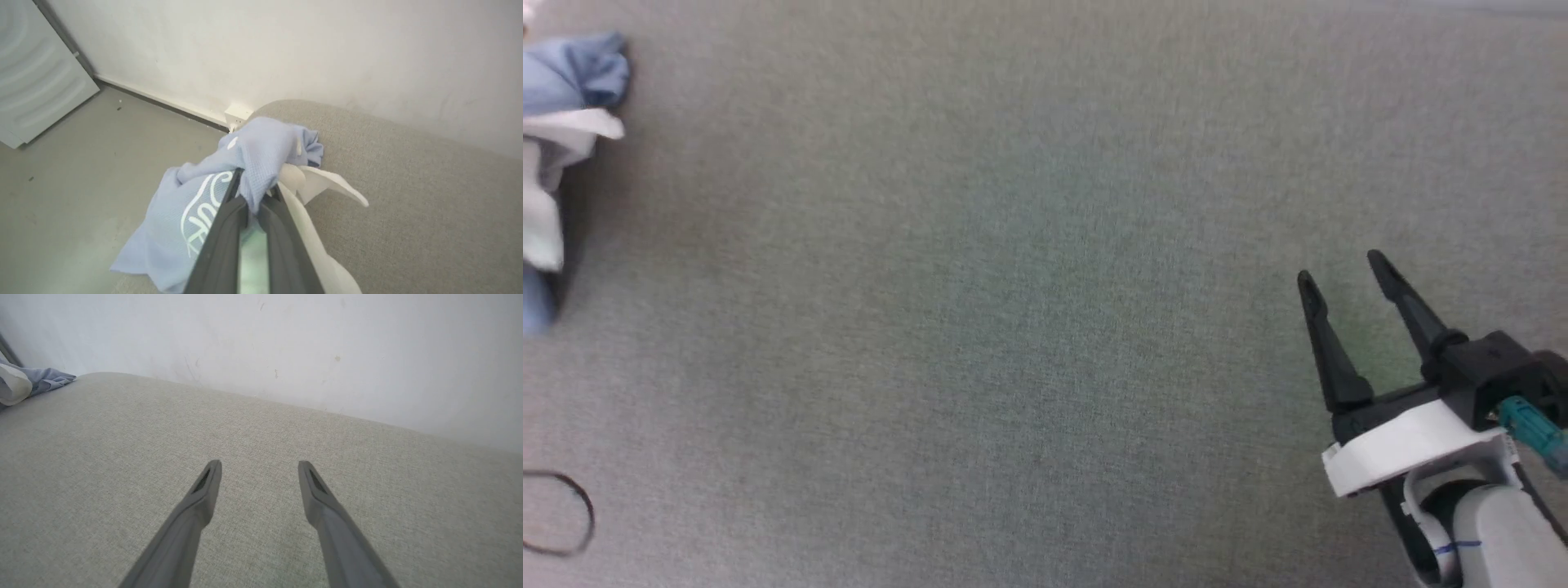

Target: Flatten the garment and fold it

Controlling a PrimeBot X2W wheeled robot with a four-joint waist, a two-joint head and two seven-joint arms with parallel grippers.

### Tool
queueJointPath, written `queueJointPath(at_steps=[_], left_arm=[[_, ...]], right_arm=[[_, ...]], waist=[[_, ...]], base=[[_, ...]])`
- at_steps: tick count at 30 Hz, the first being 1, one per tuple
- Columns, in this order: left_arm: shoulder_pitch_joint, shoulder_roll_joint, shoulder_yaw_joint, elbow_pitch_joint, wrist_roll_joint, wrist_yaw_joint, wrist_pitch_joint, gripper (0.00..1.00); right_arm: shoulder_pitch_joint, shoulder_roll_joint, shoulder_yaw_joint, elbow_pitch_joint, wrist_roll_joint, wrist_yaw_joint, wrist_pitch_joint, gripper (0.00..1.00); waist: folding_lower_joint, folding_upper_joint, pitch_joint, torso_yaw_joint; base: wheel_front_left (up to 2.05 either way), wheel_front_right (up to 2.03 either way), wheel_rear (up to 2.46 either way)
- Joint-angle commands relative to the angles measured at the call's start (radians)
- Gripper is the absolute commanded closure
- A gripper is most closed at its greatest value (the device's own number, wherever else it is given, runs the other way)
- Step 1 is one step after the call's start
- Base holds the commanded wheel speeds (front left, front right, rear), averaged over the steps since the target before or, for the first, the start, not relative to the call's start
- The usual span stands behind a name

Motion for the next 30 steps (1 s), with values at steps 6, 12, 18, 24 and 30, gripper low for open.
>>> queueJointPath(at_steps=[6, 12, 18, 24, 30], left_arm=[[-0.090, 0.039, -0.123, -0.073, 0.072, -0.020, -0.232, 1.00], [-0.126, 0.014, -0.242, -0.172, 0.084, -0.021, -0.307, 1.00], [-0.129, -0.048, -0.352, -0.368, 0.074, -0.022, -0.321, 1.00], [-0.049, -0.115, -0.419, -0.590, 0.032, -0.021, -0.267, 1.00], [0.131, -0.198, -0.449, -0.843, -0.040, 0.034, -0.159, 1.00]], right_arm=[[0.044, 0.051, -0.020, 0.049, 0.004, -0.001, -0.036, 0.00], [0.086, 0.076, -0.057, 0.076, 0.004, -0.001, -0.051, 0.00], [0.129, 0.088, -0.097, 0.079, -0.004, -0.001, -0.055, 0.00], [0.155, 0.090, -0.112, 0.079, 0.012, -0.001, -0.049, 0.00], [0.176, 0.090, -0.135, 0.072, 0.019, -0.001, -0.041, 0.00]], waist=[[0.0000, 0.0000, -0.190, -0.017], [0.0000, 0.0000, -0.275, -0.031], [0.0000, 0.0000, -0.346, -0.067], [0.0000, 0.0000, -0.392, -0.148], [0.0000, 0.0000, -0.411, -0.242]], base=[[0.00, 0.00, 0.00], [0.00, 0.00, 0.00], [0.00, 0.00, 0.00], [0.00, 0.00, 0.00], [0.00, 0.00, 0.00]])
